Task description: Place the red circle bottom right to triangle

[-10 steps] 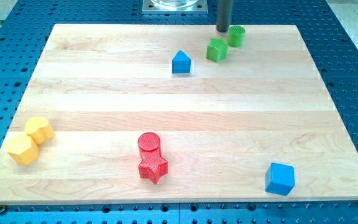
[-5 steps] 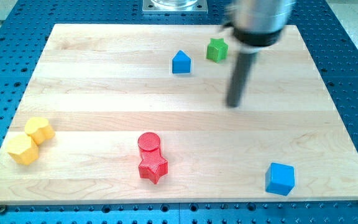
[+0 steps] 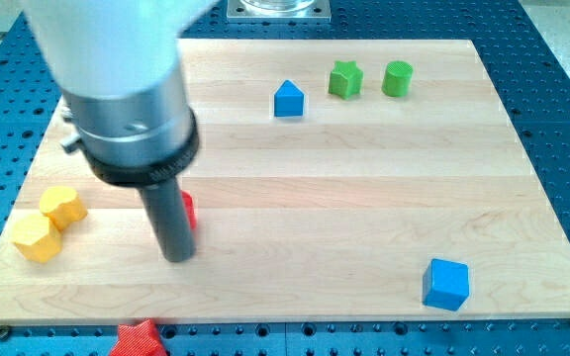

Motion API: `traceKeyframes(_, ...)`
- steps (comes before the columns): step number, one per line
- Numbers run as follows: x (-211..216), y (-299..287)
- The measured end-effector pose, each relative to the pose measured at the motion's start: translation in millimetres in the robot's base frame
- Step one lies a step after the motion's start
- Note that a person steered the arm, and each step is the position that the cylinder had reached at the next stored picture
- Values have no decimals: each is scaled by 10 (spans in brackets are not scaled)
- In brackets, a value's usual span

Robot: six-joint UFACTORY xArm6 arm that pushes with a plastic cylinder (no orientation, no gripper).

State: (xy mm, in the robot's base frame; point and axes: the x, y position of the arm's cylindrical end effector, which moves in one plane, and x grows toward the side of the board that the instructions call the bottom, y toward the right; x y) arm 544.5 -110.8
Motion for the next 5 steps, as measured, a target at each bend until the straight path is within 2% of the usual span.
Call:
traceKeyframes(1,-714,501)
traceKeyframes(2,234,296)
traceKeyframes(3,41,-546)
traceKeyframes(4,-722,-14)
traceKeyframes(5,-903,657)
